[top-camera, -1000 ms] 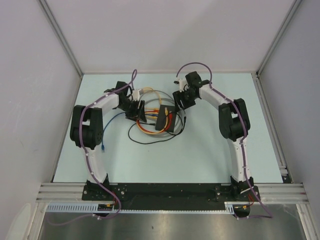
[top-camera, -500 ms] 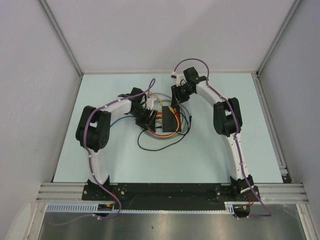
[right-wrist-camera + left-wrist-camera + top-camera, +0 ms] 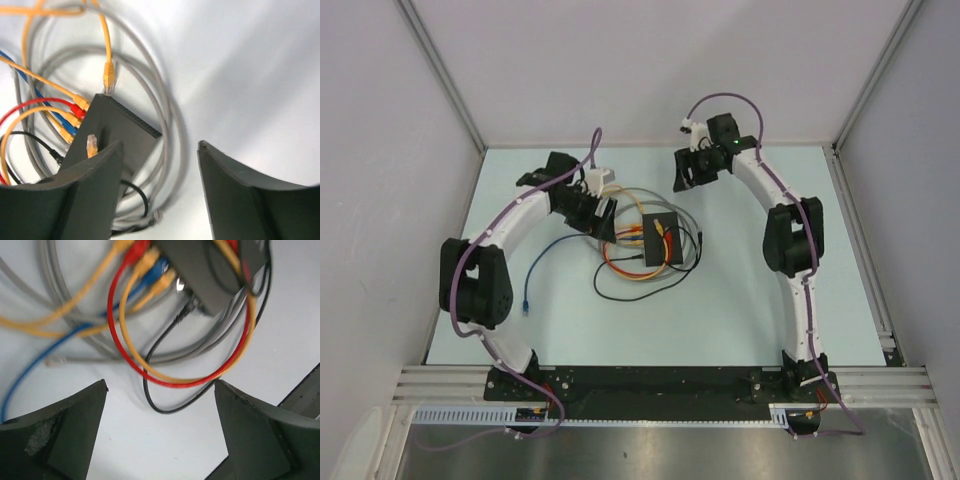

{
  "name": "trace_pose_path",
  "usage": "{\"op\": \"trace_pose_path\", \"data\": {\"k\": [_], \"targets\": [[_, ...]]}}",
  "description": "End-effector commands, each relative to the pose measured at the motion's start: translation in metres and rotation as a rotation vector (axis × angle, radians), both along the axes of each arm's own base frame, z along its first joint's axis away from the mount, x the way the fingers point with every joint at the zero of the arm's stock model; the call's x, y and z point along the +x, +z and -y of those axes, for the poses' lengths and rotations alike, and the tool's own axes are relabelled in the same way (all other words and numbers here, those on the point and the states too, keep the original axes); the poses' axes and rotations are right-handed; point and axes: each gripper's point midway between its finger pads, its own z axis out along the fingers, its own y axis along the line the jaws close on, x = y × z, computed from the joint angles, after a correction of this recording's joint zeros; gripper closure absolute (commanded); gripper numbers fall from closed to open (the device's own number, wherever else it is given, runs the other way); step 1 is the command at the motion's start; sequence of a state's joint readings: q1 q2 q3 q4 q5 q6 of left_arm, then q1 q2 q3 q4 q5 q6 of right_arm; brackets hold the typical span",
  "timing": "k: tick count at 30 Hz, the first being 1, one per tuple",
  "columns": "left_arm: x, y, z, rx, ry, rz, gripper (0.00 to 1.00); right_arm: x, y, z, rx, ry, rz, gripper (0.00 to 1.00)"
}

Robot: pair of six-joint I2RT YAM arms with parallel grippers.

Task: Pull the plug from the switch port

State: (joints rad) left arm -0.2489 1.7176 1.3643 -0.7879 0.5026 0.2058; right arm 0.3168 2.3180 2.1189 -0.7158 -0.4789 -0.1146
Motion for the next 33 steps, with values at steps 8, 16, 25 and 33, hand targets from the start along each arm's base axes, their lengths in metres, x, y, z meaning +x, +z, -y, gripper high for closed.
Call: {"op": "trace_pose_path", "data": {"k": [8,16,25,33], "targets": [[0.130,0.020,0.059,-0.154,-0.087,0.100,0.22,-0.013,0.027,-0.021,-0.022,0.098,0.097,0.93],[0.133,0.006,0.078,-0.278,-0.085,0.014,0.19,-0.034,-0.024,-0.036,-0.038,0.164,-0.023,1.00],[0.127,-0.019,0.076,-0.264,-0.079,-0.056,0.26,-0.056,-0.080,-0.025,-0.123,0.211,-0.120,1.00],[0.115,-0.037,0.076,-0.280,-0.084,-0.123,0.33,-0.075,-0.099,-0.018,-0.158,0.244,-0.169,1.00]]}}
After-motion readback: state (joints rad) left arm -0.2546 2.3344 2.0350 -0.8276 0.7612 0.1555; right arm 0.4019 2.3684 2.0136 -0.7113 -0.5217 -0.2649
